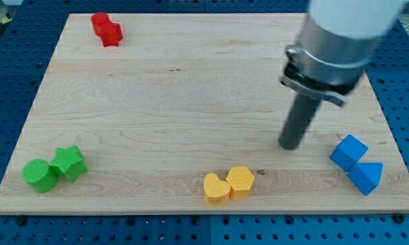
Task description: Move your arm to the top left
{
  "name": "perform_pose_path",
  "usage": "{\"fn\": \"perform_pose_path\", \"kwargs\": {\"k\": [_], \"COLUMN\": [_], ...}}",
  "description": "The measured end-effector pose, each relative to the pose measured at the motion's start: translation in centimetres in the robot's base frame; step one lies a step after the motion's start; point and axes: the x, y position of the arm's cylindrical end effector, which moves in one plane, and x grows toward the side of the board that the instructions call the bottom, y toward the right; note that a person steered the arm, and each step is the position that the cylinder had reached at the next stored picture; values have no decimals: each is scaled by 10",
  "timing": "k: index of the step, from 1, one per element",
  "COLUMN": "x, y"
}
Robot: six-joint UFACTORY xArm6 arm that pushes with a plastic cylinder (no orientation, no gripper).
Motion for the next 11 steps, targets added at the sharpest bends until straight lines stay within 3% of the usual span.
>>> {"fn": "perform_pose_path", "kwargs": {"k": [5, 7, 9, 11], "x": [-237, -300, -316, -297], "y": [-193, -311, -332, -398]}}
